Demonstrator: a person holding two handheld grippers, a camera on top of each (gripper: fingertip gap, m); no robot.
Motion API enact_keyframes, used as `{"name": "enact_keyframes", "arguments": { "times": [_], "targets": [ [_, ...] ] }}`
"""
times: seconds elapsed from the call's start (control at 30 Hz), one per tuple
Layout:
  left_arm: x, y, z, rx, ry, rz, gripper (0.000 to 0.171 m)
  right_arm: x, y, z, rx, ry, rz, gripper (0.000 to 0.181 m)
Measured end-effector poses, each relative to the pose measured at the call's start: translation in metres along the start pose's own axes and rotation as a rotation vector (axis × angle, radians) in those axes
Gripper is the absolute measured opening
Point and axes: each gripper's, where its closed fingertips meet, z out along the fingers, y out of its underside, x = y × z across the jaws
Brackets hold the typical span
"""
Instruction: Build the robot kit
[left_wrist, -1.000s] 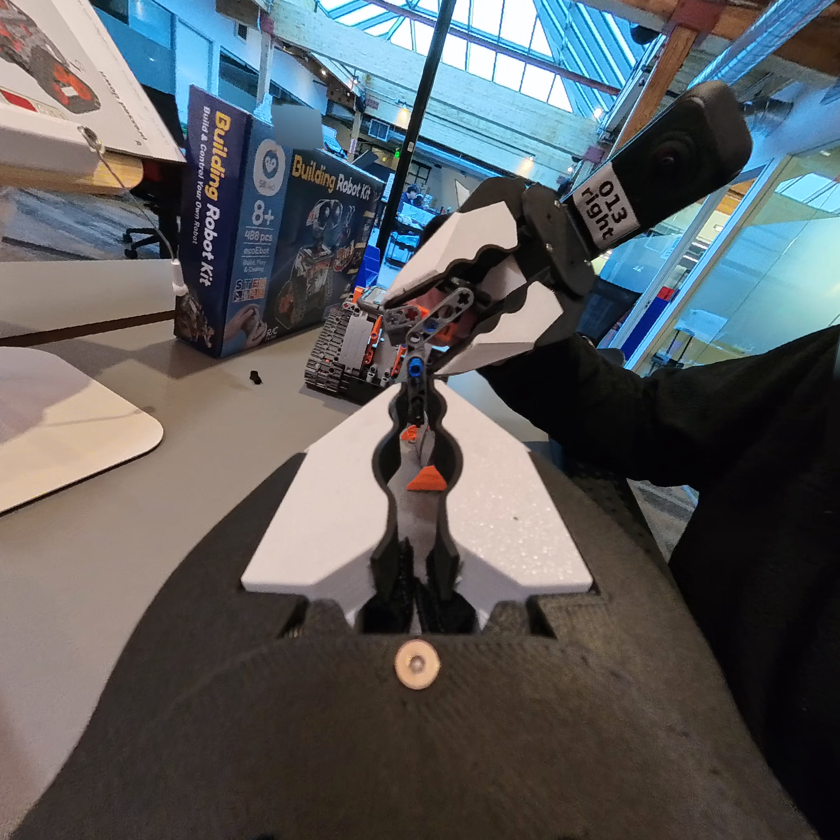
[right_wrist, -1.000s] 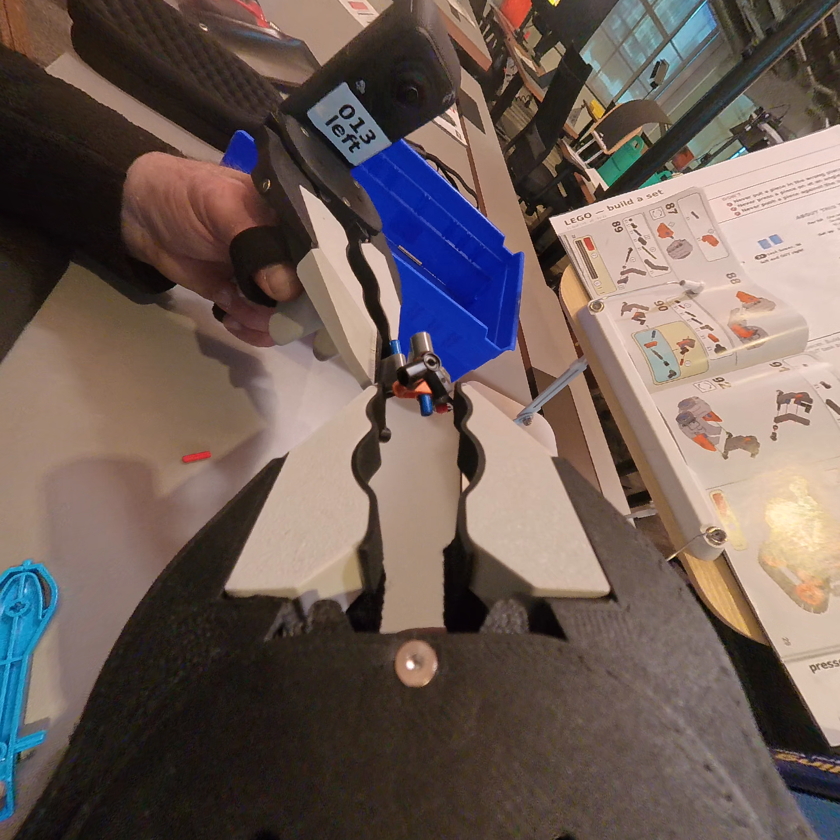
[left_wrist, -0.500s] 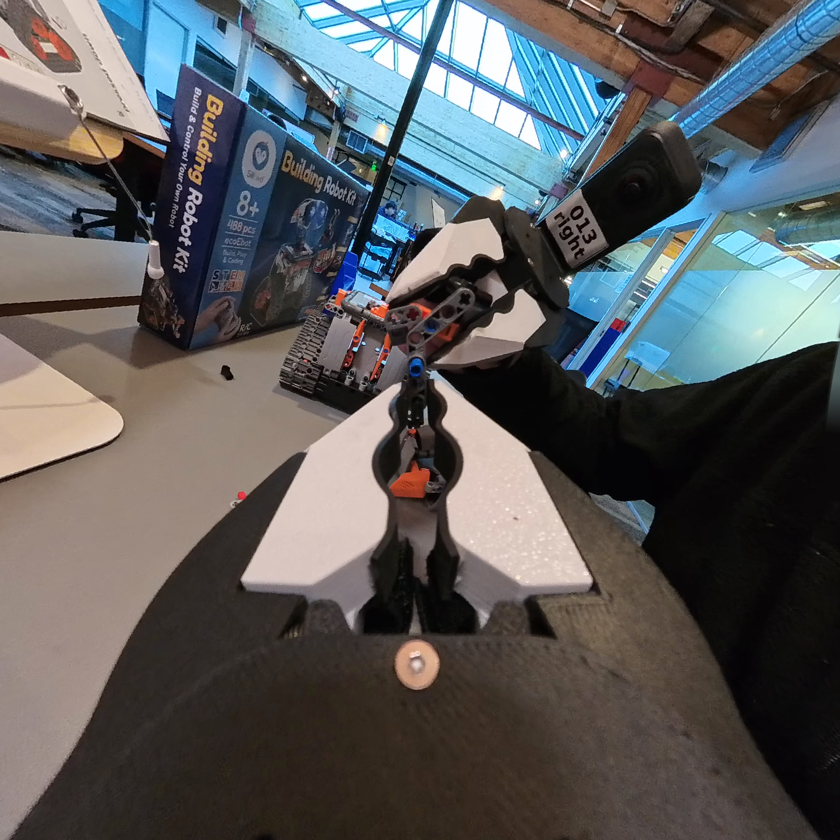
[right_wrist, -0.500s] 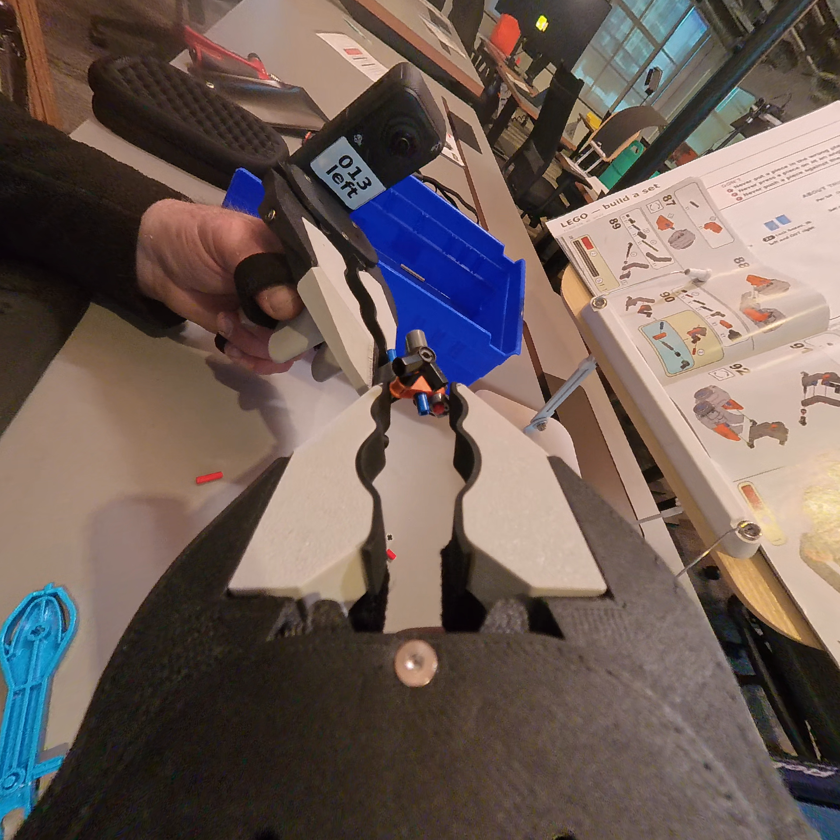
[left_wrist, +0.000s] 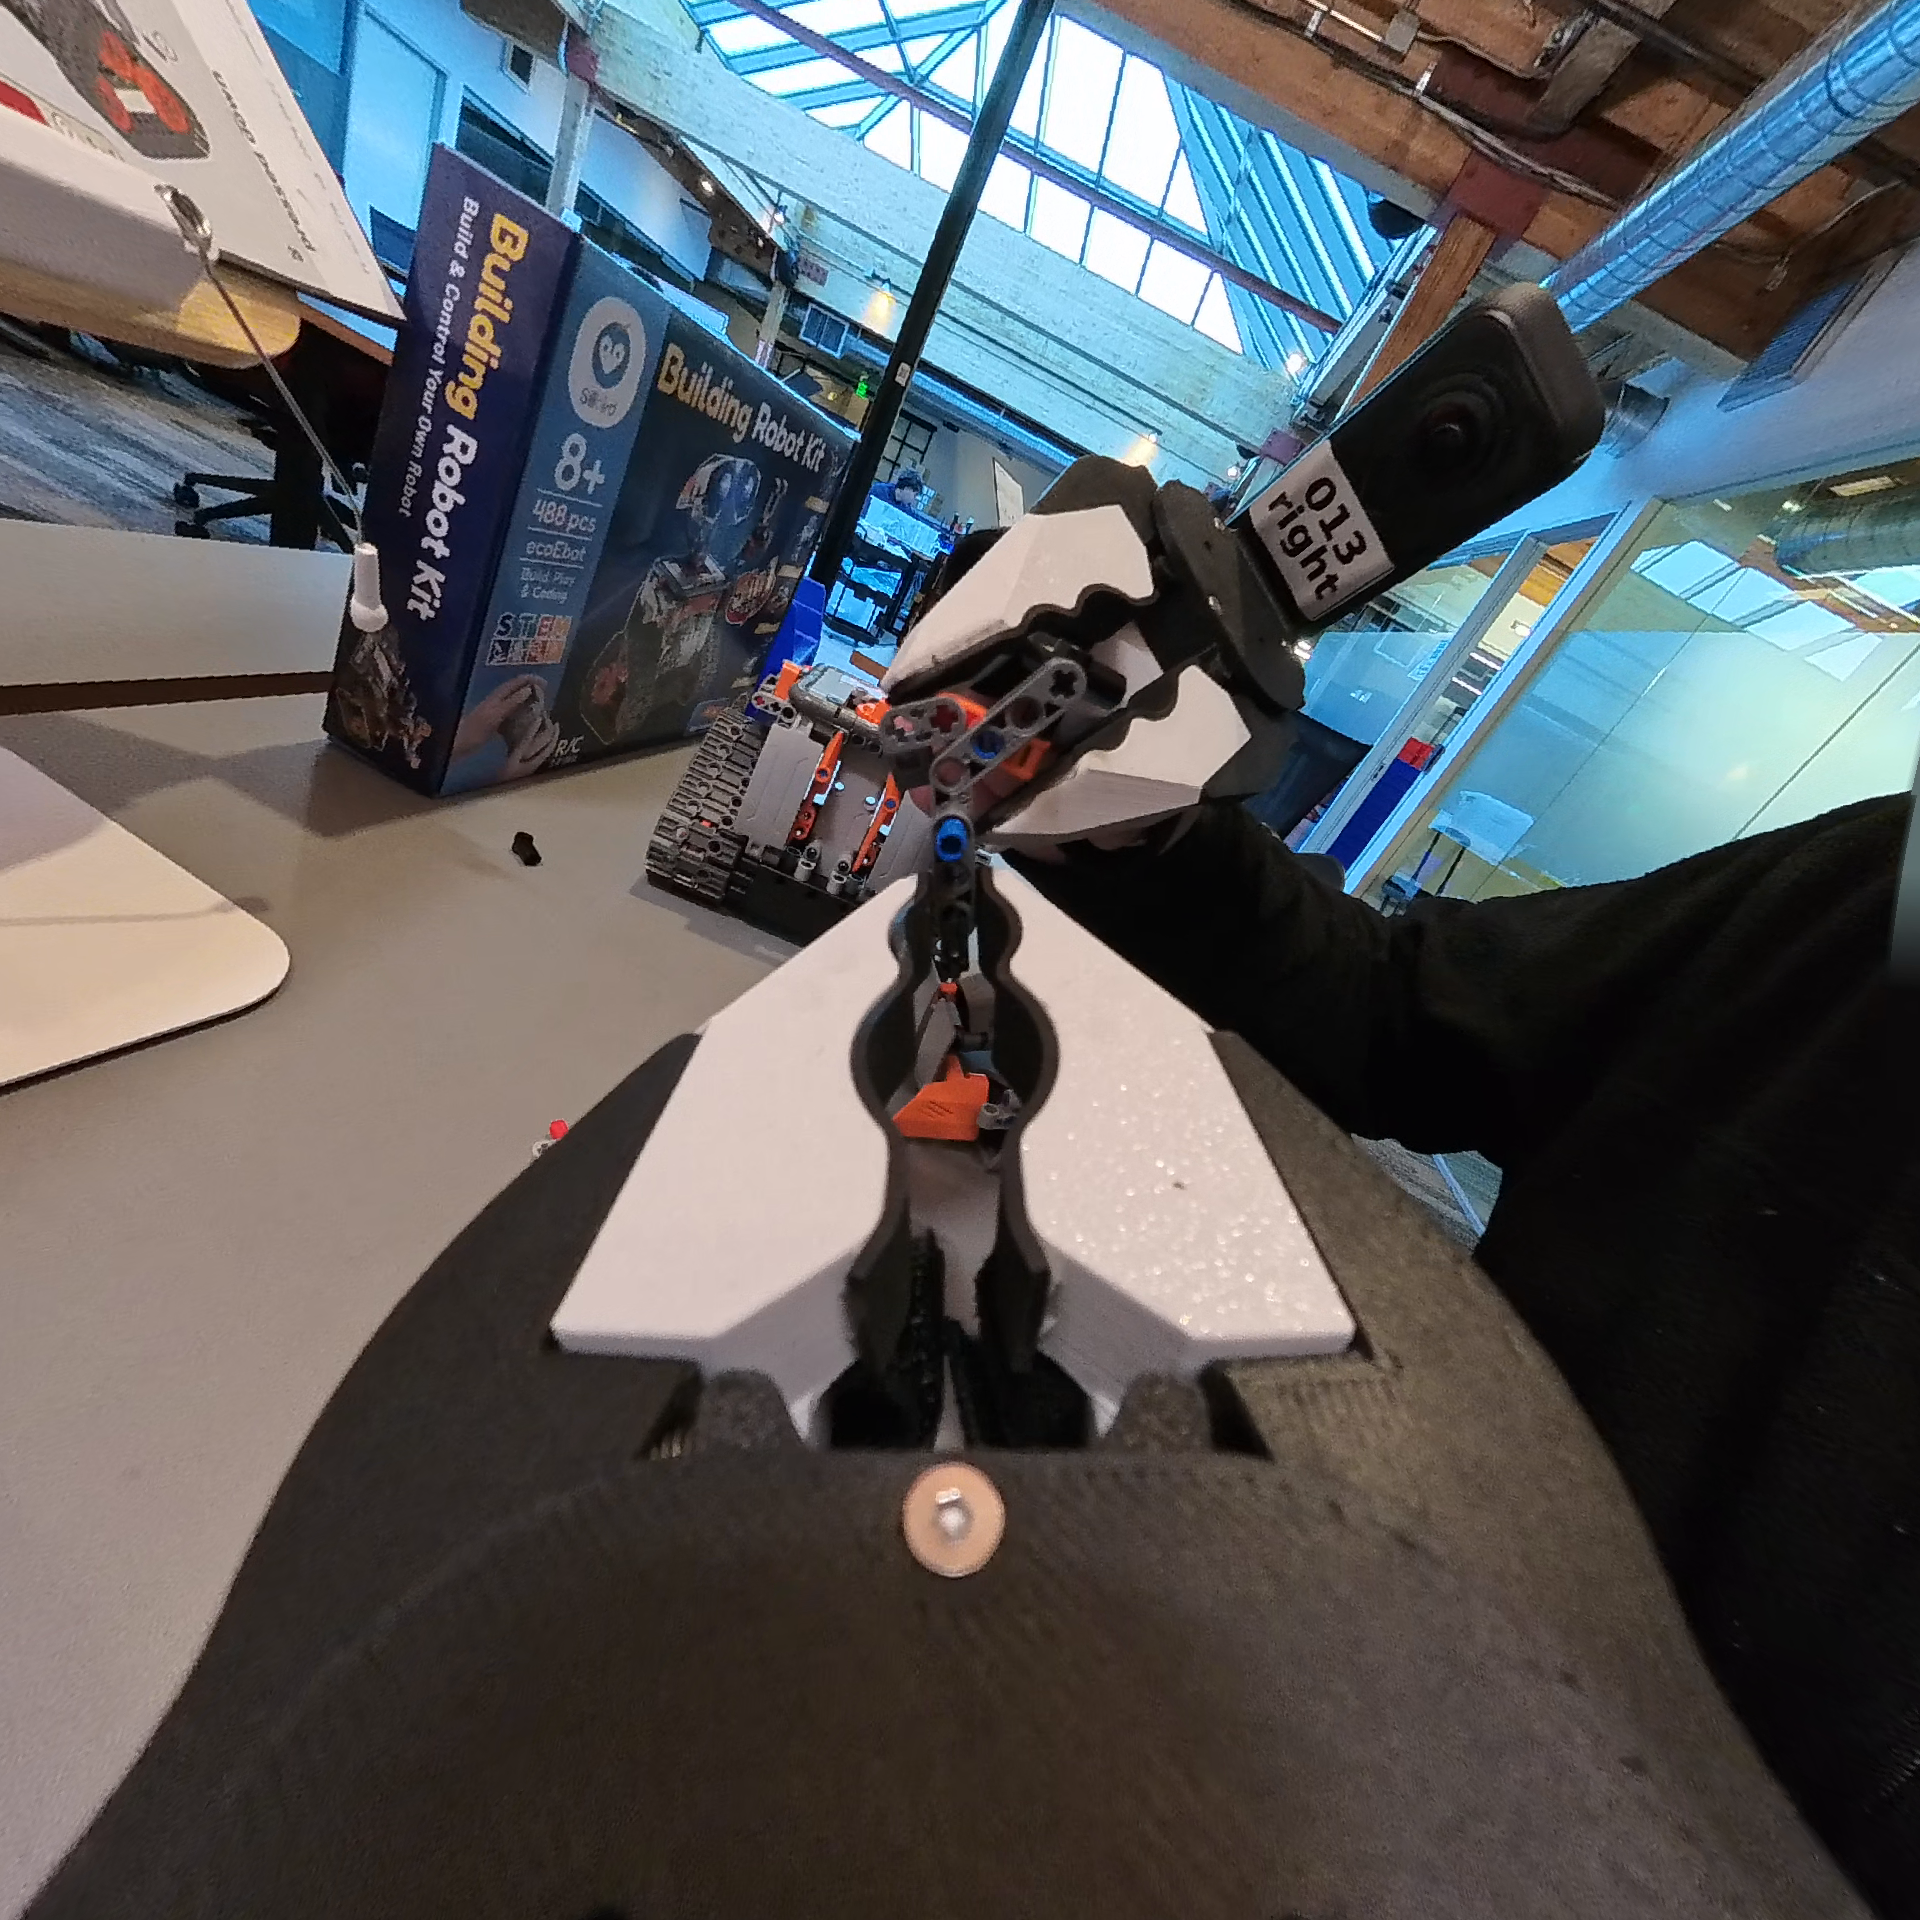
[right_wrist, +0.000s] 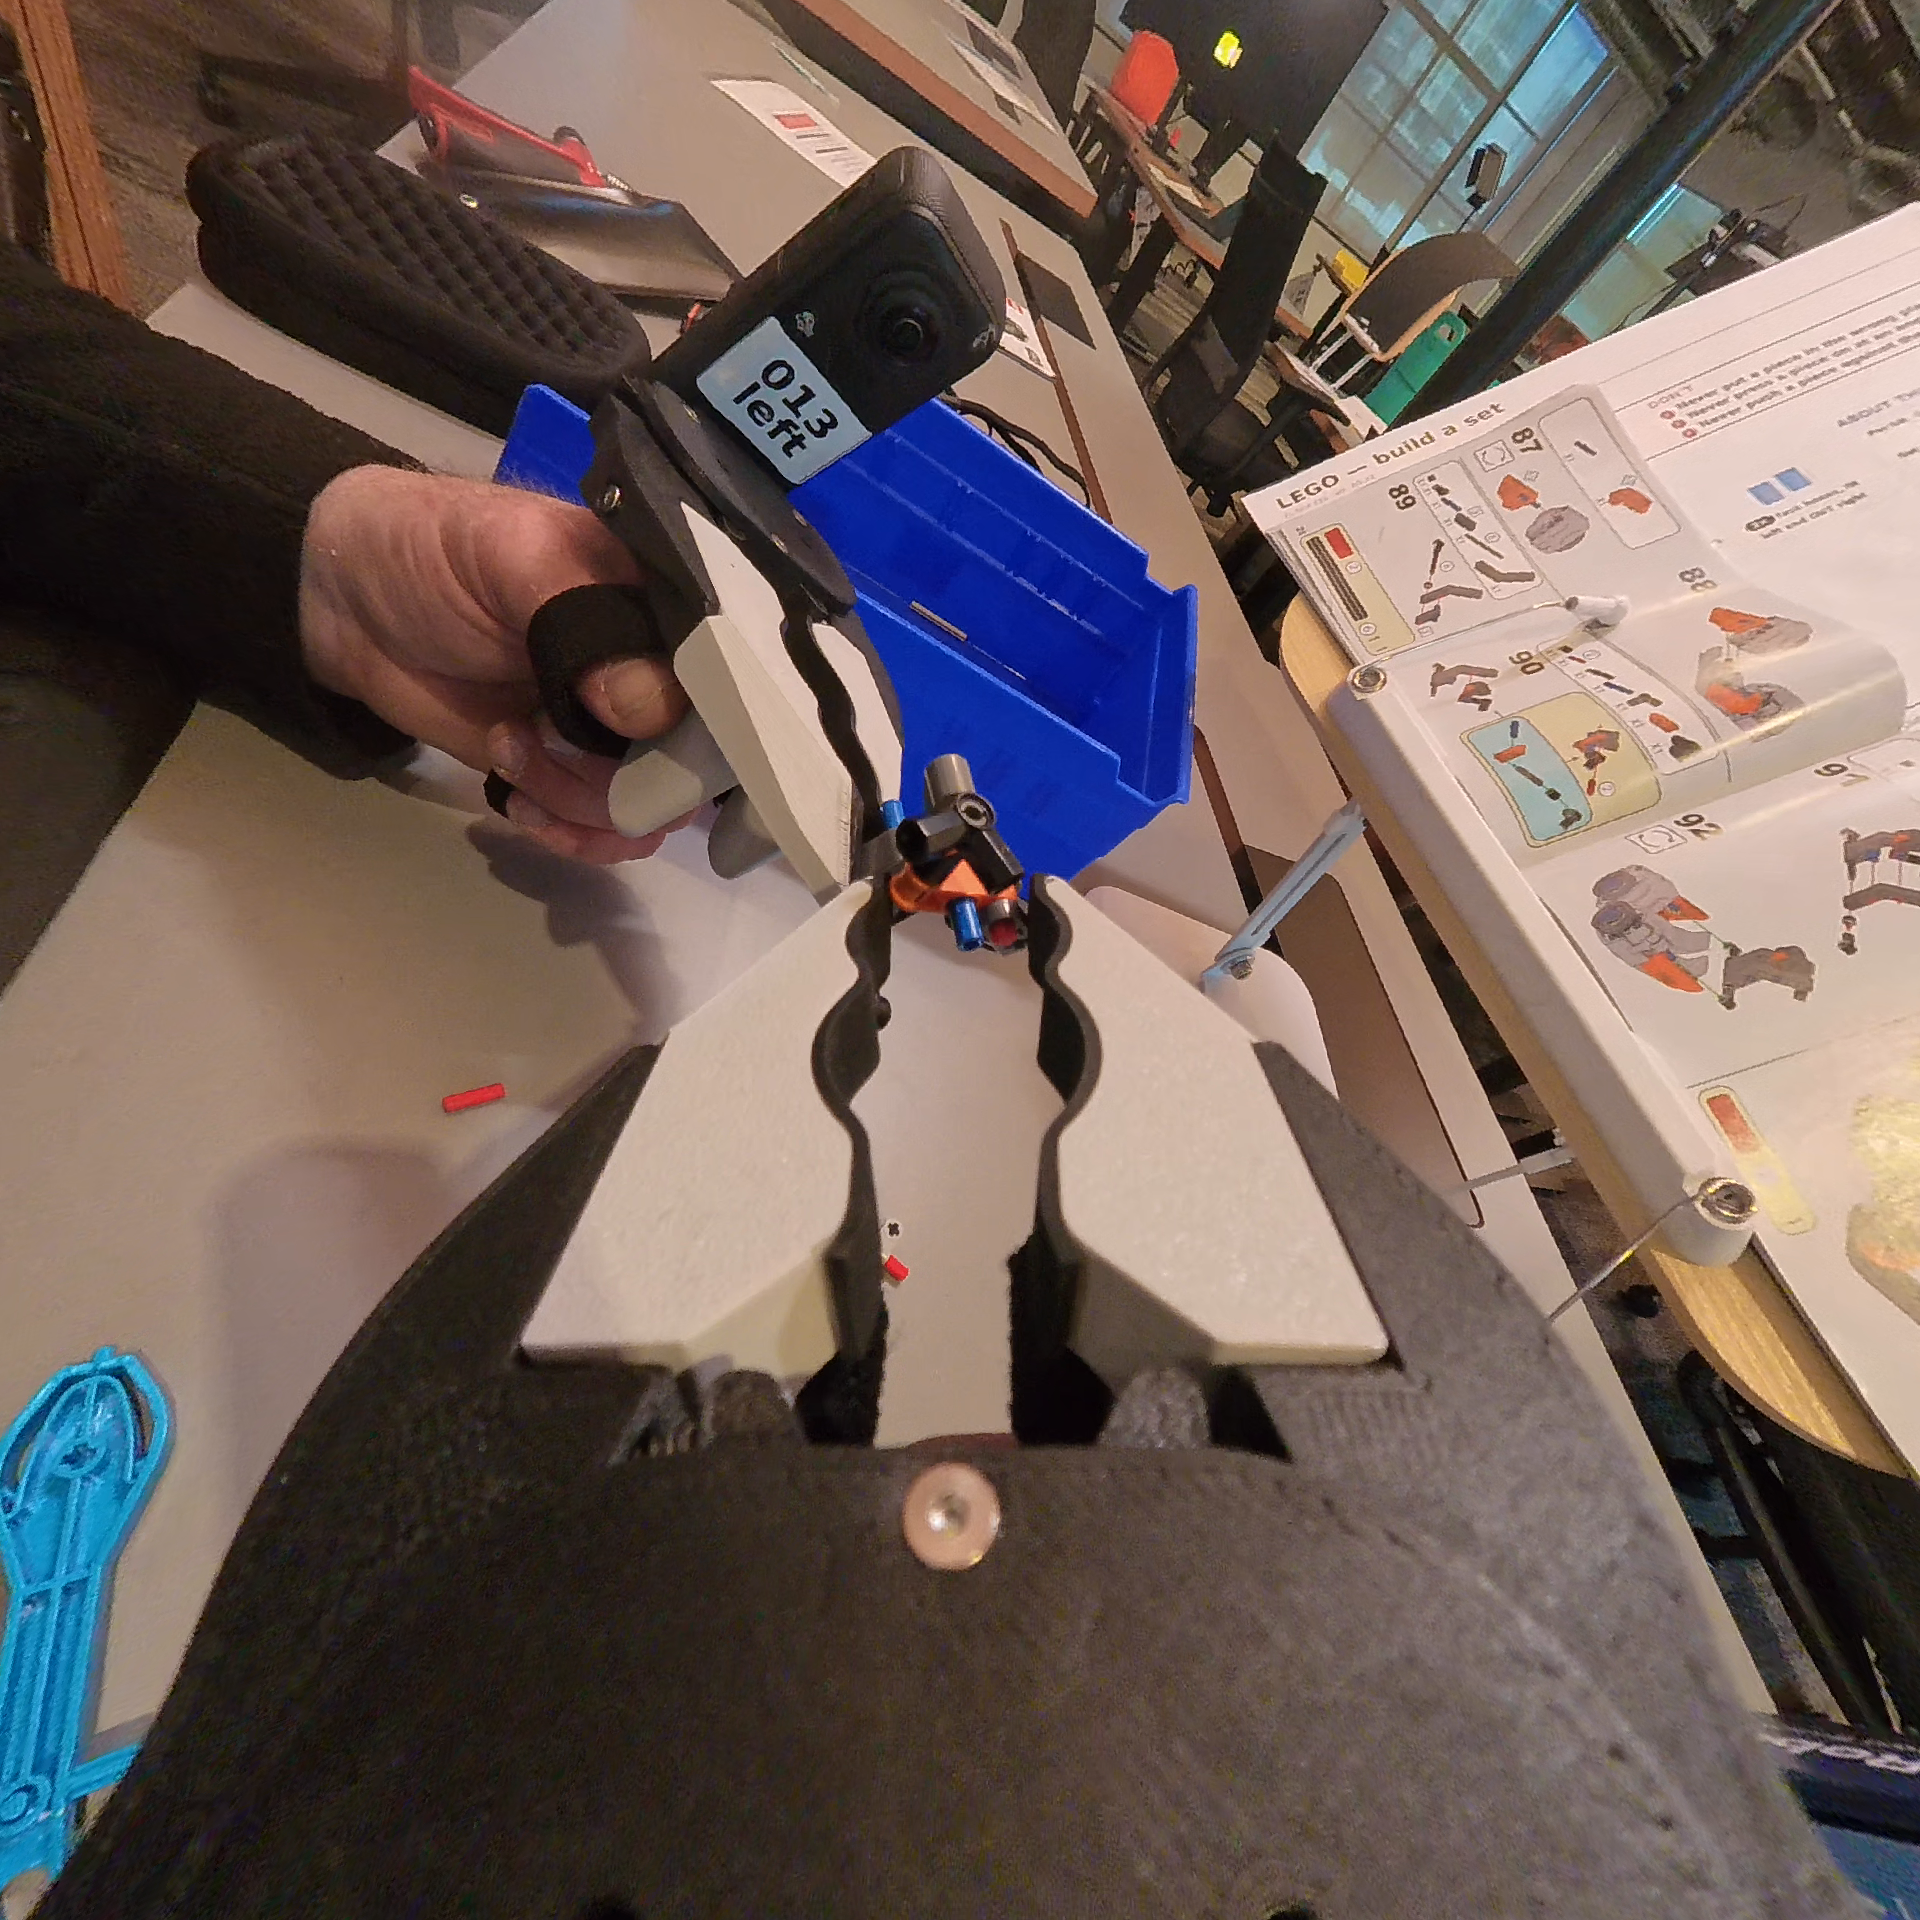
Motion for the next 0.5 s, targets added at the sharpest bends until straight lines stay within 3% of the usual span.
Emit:
{"name": "enact_keyframes", "arguments": {
  "times": [0.5],
  "targets": [
    [-0.0009, 0.0011, 0.0007, -0.001, -0.002, -0.002, 0.006, 0.0004, 0.0006, 0.0006, 0.007, -0.001, 0.014, 0.024]
  ]
}}
